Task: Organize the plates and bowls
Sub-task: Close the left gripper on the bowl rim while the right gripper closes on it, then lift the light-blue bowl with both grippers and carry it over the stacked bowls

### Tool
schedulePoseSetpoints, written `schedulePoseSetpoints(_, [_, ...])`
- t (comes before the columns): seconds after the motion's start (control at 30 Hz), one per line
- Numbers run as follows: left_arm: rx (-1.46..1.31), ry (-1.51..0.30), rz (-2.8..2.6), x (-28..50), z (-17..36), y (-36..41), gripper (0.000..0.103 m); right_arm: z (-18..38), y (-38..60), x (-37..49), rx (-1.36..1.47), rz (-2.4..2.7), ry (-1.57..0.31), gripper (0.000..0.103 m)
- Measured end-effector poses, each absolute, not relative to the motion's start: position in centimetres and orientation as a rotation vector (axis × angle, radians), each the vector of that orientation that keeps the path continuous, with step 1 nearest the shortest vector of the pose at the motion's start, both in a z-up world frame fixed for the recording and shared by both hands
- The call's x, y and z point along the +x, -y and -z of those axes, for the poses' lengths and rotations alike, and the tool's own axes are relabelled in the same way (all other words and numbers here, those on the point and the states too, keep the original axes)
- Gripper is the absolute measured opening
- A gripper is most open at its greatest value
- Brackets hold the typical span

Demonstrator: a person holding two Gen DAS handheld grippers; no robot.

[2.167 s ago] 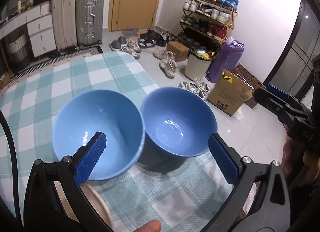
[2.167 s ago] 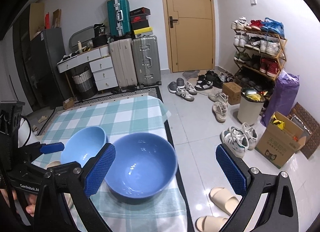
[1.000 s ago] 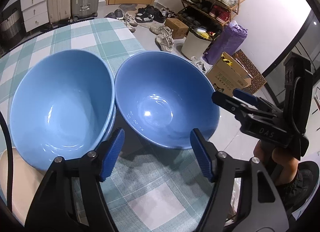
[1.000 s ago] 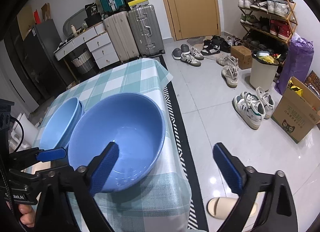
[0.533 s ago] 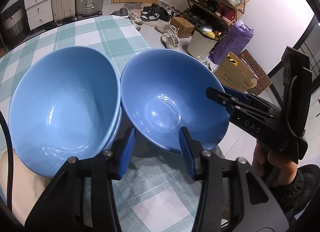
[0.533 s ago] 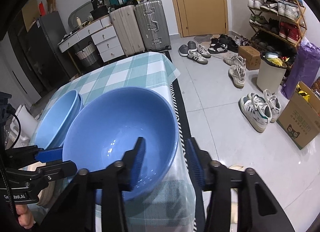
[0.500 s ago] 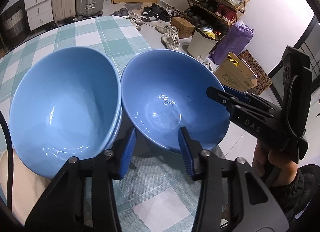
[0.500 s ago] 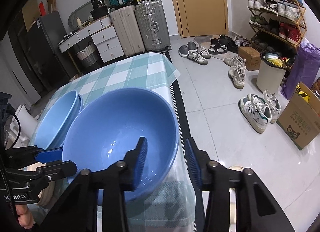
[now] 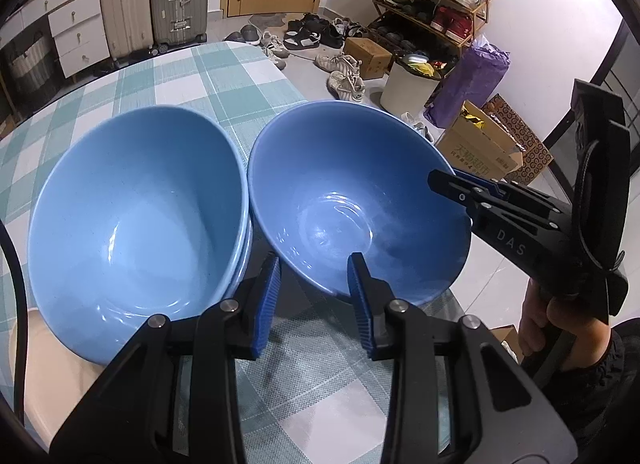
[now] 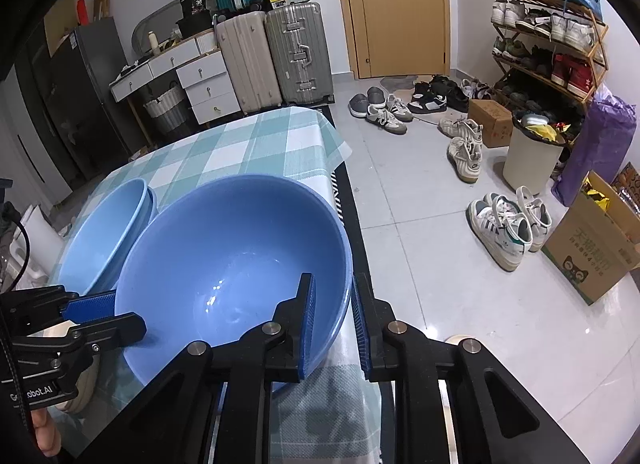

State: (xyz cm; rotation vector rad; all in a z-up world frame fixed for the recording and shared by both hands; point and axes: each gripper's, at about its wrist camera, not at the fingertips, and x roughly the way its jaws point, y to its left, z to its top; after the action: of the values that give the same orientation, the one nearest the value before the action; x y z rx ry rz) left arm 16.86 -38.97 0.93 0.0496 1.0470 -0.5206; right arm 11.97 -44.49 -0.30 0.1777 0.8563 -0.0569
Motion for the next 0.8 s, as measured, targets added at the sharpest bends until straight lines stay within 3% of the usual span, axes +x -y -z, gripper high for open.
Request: schedulePoseSetpoints(0.8, [0.07,-0.973,0.587,14.8,-3.7,39.0,0.031,-2.9,44.0,8.8,0.158,0.118,-0.8,0.019])
